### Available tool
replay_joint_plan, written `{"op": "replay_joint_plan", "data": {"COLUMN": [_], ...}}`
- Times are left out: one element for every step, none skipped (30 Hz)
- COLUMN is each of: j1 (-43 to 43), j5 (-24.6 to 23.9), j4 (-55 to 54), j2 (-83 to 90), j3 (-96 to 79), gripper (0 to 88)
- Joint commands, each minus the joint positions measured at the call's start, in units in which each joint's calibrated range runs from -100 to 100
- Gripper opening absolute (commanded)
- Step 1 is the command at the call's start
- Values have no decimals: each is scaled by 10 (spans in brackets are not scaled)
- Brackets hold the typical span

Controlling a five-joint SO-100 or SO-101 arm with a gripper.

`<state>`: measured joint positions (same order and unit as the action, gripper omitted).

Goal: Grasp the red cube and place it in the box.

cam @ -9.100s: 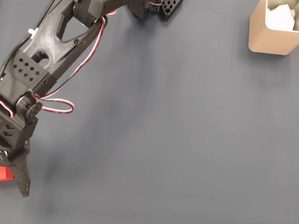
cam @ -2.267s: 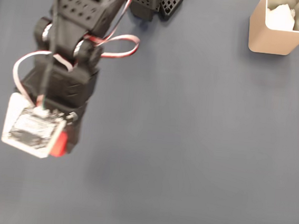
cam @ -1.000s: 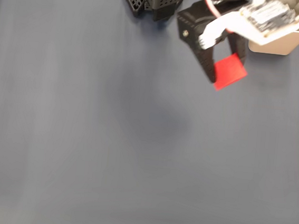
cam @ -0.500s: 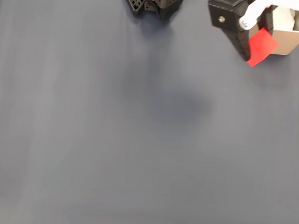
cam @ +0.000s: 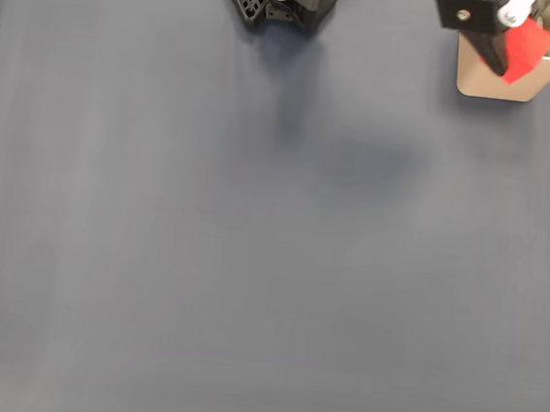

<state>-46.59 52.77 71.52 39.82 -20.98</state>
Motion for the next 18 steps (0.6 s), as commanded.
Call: {"op": "replay_joint_plan", "data": {"j1": [-22,-27,-31,-36,-40,-44,-48,-53,-58,-62,-66,-71,-76,-81,-86,-92,-97,-102], "j5": [0,0,0,0,0,0,-1,0,0,1,1,2,2,2,1,0,-2,-2], "j4": [-15,-16,-16,-16,-16,-16,-16,-16,-16,-17,-18,-19,-20,-21,-21,-21,-21,-21], "j2": [-8,-13,-18,-23,-27,-31,-34,-36,-37,-39,-39,-39,-41,-43,-44,-45,-45,-48], "j3": [18,20,23,25,28,32,35,36,37,37,37,37,37,37,37,37,37,37], "gripper": [14,14,14,14,14,15,15,16,16,16,16,15,15,15,15,15,16,16]}}
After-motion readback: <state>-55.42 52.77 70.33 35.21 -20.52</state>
